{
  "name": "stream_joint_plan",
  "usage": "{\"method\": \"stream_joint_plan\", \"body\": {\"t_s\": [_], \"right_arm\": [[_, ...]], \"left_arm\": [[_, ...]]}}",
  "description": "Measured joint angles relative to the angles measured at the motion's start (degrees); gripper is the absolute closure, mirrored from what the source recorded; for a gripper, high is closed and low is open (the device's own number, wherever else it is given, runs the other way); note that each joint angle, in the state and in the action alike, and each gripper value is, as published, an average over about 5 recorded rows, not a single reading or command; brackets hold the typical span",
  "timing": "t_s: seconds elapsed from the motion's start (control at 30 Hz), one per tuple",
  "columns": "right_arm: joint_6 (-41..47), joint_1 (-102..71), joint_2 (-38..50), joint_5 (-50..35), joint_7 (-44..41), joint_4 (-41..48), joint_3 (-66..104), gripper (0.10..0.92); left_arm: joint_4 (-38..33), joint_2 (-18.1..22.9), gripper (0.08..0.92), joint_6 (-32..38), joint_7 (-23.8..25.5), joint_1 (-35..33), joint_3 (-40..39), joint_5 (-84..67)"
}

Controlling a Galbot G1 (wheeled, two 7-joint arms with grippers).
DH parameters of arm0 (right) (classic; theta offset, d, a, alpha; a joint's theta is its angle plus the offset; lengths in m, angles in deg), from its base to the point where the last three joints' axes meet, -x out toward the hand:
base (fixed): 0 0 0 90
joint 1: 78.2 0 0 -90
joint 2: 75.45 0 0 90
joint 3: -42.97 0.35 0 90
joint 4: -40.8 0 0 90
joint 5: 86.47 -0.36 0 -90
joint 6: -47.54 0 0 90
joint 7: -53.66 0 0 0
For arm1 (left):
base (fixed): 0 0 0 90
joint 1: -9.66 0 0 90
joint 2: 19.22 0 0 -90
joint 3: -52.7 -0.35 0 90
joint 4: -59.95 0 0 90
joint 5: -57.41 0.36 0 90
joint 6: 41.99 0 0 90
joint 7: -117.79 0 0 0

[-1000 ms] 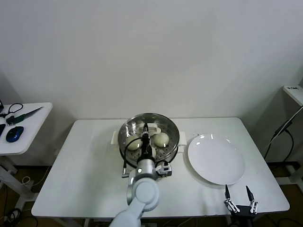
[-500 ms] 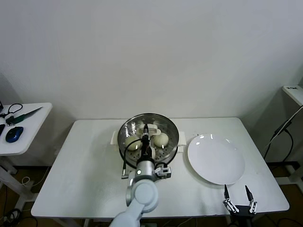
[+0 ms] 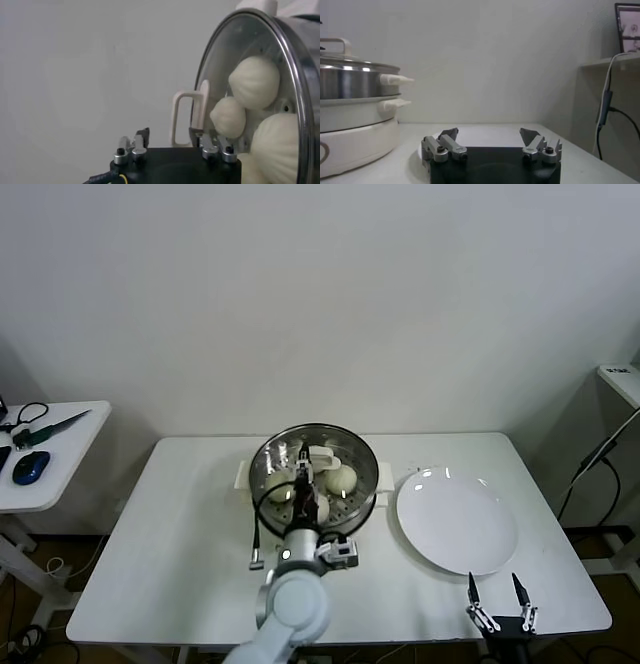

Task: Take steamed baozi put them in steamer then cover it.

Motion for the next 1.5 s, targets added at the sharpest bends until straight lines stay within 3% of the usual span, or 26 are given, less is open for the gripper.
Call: {"method": "stream_joint_plan", "body": {"t_s": [0.2,0.37,0.67,0.97,1.2,1.5], "right_arm": [[1.36,-0.31,-0.04,-1.05,0.72,-1.06,-0.31,0.203],[2.74,-0.66,0.63,-1.67,1.46,-2.43,-0.24,0.203],[4.88,-0.23,1.29,-1.27,1.59,-3.83,-0.57,0.203],[5.69,0.64,1.32,0.09,1.31,-3.75,-1.59,0.203],[5.73,0.78,1.35,0.78,0.97,-3.64,-1.85,0.203],[5.94,0.40,1.54,0.94,0.28,-3.65,-2.24,0.203]], "left_arm": [[-5.63,-2.63,0.247,1.16,-1.61,-1.92,0.53,-6.60],[-10.39,-5.54,0.181,3.98,-6.19,-4.41,3.99,-18.73],[-14.79,-9.84,0.177,12.08,-15.59,-11.80,19.65,-52.30],[-11.95,-12.23,0.177,27.75,-20.31,-22.99,31.31,-80.99],[-6.75,-11.12,0.177,38.05,-21.63,-28.32,33.25,-89.33],[-3.09,-9.44,0.177,45.37,-21.91,-32.44,34.29,-93.59]]}}
